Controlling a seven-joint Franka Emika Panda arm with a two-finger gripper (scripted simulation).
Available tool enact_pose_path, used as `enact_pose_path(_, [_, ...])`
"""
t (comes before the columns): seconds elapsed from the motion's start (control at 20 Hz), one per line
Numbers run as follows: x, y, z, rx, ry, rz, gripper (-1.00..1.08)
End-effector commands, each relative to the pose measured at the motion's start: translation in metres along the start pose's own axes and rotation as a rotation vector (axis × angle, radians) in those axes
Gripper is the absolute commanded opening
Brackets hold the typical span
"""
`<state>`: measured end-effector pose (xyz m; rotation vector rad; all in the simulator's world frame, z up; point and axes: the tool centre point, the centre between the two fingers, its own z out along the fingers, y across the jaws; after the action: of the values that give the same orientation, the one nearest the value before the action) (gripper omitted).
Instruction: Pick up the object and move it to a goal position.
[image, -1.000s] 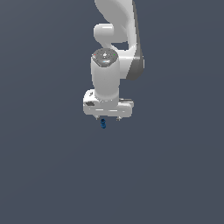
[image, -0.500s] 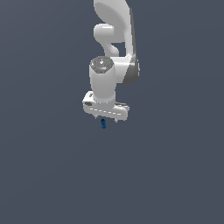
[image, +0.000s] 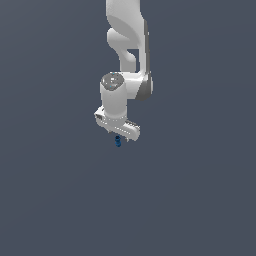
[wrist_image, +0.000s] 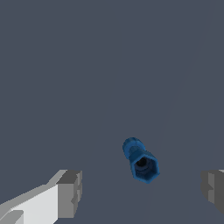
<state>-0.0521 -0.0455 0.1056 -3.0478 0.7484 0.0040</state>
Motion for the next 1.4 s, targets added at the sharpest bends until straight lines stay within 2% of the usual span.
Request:
enact_pose_path(0.0, [-0.004,0.005,0.006,-0.001,0.002,0.041,1.00])
enact_pose_path(0.55, [-0.008,0.011,0.015,-0.003,0.003,0.080,1.00])
enact_pose_path(1.05, [-0.008,0.012,0.056,-0.003,0.003,0.086,1.00])
enact_pose_path(1.3, [-0.008,0.011,0.063,-0.003,0.003,0.086,1.00])
enact_pose_path(1.35, [-0.008,0.011,0.063,-0.003,0.003,0.086,-1.00])
